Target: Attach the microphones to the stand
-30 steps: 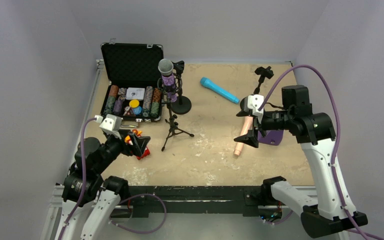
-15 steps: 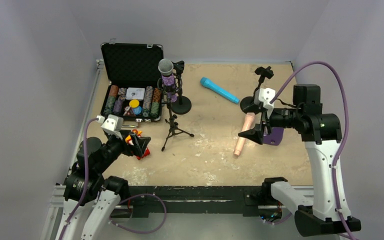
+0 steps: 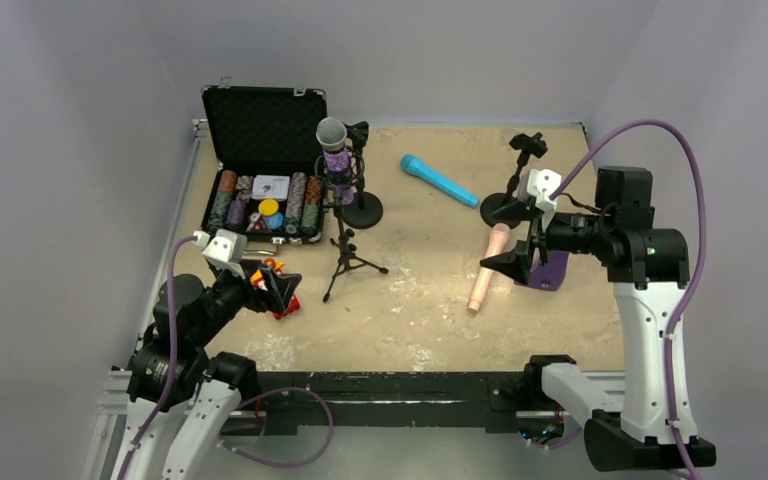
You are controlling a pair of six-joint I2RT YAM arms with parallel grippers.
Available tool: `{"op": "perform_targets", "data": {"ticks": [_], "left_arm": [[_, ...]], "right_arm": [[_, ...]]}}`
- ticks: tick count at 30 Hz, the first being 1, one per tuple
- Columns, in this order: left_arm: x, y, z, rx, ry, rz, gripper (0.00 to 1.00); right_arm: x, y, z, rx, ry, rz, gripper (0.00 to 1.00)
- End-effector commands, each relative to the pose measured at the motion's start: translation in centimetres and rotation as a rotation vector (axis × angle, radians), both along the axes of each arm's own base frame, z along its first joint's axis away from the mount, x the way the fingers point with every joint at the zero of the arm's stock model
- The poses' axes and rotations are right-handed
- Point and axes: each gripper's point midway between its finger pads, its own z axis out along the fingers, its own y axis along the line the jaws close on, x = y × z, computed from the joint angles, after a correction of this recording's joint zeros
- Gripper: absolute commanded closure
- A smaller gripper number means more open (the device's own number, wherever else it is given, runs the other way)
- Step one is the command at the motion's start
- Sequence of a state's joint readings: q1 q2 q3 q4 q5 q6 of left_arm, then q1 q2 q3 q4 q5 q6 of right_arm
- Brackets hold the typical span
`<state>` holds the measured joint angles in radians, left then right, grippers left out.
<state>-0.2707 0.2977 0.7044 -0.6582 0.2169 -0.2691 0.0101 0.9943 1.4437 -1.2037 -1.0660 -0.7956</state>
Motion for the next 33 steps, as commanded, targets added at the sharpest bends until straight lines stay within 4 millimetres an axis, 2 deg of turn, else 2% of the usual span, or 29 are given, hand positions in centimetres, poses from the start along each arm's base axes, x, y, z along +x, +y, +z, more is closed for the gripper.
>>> {"op": "perform_targets", "data": {"ticks": [1,33], "left_arm": [[0.23,-0.09,0.89,0.001,-0.048,-0.009,0.01],[0.14,-0.18,0.74,0.003,-0.044,-0.016,0.01]], "right_arm": [[-0.2,0.23,1.4,0.026,-0.03,0.008,0.08],[0.26,0.23,0.59,0.027,-0.008,0.007,0.08]]}}
